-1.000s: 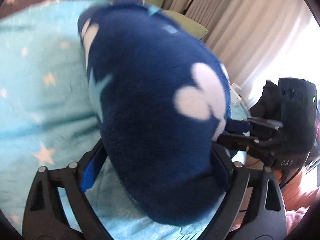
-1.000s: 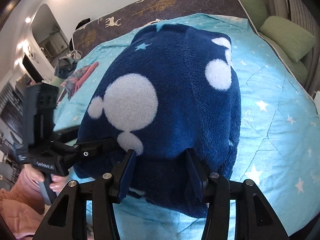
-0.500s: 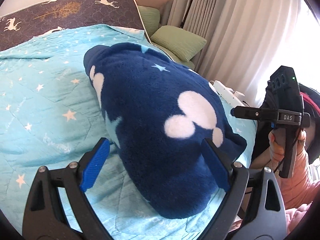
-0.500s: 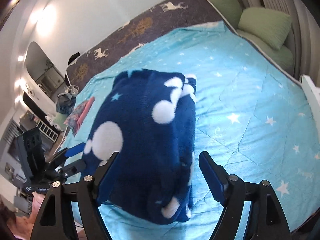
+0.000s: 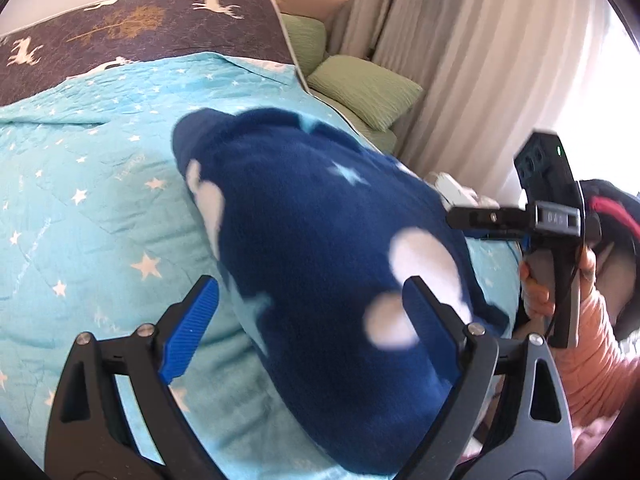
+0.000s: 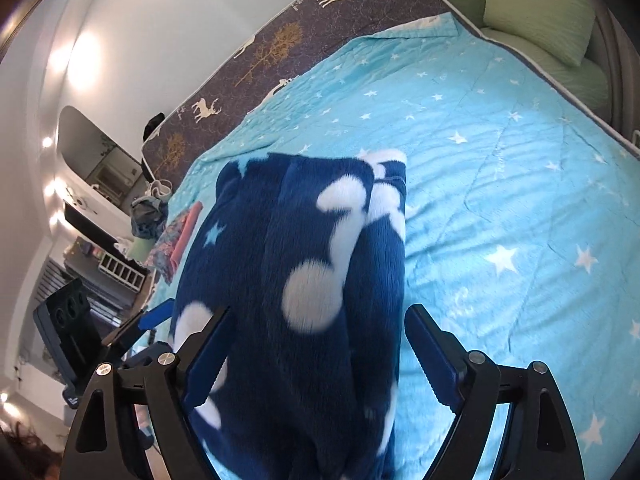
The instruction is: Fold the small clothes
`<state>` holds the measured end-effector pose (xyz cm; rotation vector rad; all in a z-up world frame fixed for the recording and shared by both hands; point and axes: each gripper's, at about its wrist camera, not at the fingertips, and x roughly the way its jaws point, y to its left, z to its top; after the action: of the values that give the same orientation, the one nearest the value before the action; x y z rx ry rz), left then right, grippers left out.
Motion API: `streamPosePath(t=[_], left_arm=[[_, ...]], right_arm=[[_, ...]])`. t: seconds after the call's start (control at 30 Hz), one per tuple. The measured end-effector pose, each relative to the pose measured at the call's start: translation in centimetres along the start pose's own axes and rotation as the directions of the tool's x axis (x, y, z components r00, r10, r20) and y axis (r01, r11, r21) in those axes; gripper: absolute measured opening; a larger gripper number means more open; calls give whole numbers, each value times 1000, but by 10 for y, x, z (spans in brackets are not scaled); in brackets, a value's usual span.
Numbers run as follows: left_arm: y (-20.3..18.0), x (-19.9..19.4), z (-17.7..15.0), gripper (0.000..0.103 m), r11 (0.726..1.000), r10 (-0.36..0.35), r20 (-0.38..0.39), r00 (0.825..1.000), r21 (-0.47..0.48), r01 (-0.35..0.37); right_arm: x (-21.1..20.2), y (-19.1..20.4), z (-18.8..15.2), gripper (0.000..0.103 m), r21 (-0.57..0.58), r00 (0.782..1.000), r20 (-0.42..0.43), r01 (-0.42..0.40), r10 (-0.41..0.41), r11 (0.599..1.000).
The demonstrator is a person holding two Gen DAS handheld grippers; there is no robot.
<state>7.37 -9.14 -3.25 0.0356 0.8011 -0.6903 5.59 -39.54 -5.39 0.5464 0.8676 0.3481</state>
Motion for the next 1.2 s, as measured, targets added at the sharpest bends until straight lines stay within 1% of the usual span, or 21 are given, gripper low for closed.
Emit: streamPosePath(t=[0.07, 0.1, 0.13, 0.2, 0.23, 0.33, 0.4, 0.47, 0.53, 0.63, 0.7, 0.87, 0.93, 0.97, 1.0, 1.03, 1.07, 1.1, 1.13, 1.17, 1.2], left_arm=[[12, 7, 10, 93, 999, 28, 11, 1000, -31, -28], [17, 12, 13, 93, 998, 44, 9, 999, -43, -43], [23, 20, 17, 95, 997, 41, -6, 999, -58, -41], [32, 31, 20, 96, 995, -5, -23, 1000, -95, 3], [38, 36, 21, 99, 993, -30, -32, 999, -118, 26], [54, 51, 19, 103, 976, -121, -53, 991, -190, 109], [66, 63, 16, 103, 950, -206, -72, 976, -253, 182], [77, 74, 11, 103, 909, -299, -80, 951, -326, 259], [84, 83, 7, 103, 871, -373, -79, 925, -374, 319], [90, 96, 2, 103, 823, -453, -73, 888, -418, 385], [92, 103, 1, 103, 802, -486, -67, 872, -431, 414], [85, 106, 5, 103, 807, -498, -74, 864, -403, 431], [85, 106, 5, 103, 810, -496, -71, 865, -397, 432], [83, 105, 5, 103, 815, -490, -69, 869, -390, 428], [81, 102, 4, 102, 822, -480, -66, 875, -381, 423], [77, 100, 6, 98, 827, -475, -63, 878, -373, 420], [72, 95, 7, 96, 834, -466, -56, 883, -362, 417], [67, 87, 9, 92, 844, -454, -50, 890, -345, 411], [64, 84, 15, 91, 853, -443, -49, 895, -329, 405], [60, 78, 17, 90, 862, -434, -47, 900, -311, 400], [54, 70, 20, 89, 871, -426, -42, 904, -289, 397]], right_arm=[[7, -4, 9, 90, 11, 1000, -2, 9, -9, 1000], [13, -8, 13, 90, 17, 1000, -4, 21, -21, 1000], [19, -11, 16, 93, 20, 1000, -8, 27, -27, 999], [29, -19, 20, 97, 40, 1000, -24, 3, -2, 999], [35, -25, 21, 100, 61, 999, -35, -19, 21, 998], [50, -45, 21, 103, 147, 989, -63, -120, 130, 982], [62, -61, 20, 103, 223, 968, -92, -206, 231, 953], [73, -73, 18, 103, 281, 944, -107, -273, 313, 920], [74, -75, 20, 103, 265, 935, -105, -301, 337, 916], [78, -73, 25, 103, 234, 929, -130, -312, 348, 921], [82, -73, 28, 103, 235, 921, -140, -326, 364, 916], [93, -71, 40, 103, 238, 905, -166, -348, 391, 907], [96, -68, 43, 103, 226, 904, -175, -348, 389, 910], [95, -66, 41, 102, 216, 905, -175, -348, 387, 912], [94, -62, 39, 98, 193, 909, -170, -348, 380, 918], [93, -58, 38, 87, 175, 909, -162, -356, 383, 918], [91, -55, 36, 82, 171, 904, -153, -373, 399, 912], [87, -51, 34, 80, 166, 909, -138, -371, 394, 914], [83, -47, 34, 75, 154, 914, -129, -365, 385, 918], [75, -41, 35, 71, 132, 920, -114, -361, 376, 923], [68, -37, 35, 70, 114, 923, -104, -359, 370, 926]])
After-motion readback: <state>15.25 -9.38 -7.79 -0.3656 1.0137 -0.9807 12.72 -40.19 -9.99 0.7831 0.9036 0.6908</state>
